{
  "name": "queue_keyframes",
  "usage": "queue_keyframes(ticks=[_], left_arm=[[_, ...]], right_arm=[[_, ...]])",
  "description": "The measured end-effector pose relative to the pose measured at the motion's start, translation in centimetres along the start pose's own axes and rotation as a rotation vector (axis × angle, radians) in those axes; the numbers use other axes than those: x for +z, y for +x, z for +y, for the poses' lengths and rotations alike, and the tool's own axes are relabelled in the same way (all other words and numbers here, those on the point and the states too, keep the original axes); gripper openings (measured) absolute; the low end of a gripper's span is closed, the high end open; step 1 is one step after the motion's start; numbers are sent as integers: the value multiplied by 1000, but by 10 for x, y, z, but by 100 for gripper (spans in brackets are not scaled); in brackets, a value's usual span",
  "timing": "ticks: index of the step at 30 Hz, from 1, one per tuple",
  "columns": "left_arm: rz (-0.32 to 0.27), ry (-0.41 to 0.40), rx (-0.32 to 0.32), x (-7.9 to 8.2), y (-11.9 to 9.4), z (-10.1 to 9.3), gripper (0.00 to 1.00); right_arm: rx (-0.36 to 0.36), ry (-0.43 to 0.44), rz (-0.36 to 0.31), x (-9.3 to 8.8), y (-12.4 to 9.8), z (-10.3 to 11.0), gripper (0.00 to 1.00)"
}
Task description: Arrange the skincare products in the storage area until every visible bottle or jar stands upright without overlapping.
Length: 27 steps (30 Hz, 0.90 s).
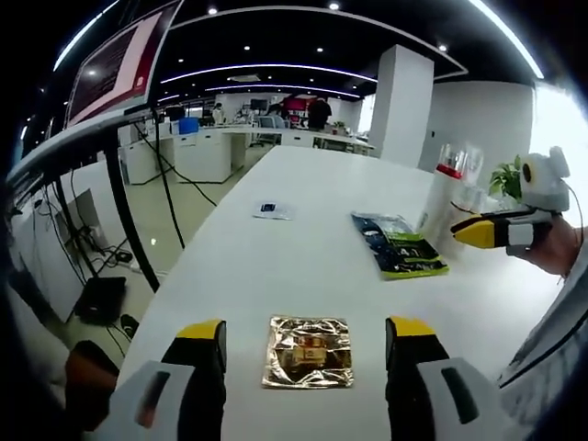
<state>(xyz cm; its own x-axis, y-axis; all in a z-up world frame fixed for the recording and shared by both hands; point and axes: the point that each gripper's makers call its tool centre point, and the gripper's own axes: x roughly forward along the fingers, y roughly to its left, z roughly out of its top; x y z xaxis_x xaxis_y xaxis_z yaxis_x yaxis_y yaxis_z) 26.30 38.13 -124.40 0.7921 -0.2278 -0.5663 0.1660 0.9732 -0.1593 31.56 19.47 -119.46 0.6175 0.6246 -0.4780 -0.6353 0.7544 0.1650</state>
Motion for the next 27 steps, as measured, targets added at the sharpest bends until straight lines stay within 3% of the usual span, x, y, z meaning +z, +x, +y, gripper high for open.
queue_keyframes(ticks=[9, 17, 25, 27], left_arm=[[10, -20, 1, -6, 5, -1, 73], [56, -25, 6, -16, 11, 1, 71], [105, 25, 4, -17, 7, -3, 64], [150, 84, 5, -22, 8, -6, 64]], right_arm=[[2, -1, 26, -4, 1, 0, 18], [-3, -15, 38, -4, 1, 1, 18], [-33, -5, 45, -8, -6, -8, 18], [-42, -3, 52, -11, -7, -11, 18]])
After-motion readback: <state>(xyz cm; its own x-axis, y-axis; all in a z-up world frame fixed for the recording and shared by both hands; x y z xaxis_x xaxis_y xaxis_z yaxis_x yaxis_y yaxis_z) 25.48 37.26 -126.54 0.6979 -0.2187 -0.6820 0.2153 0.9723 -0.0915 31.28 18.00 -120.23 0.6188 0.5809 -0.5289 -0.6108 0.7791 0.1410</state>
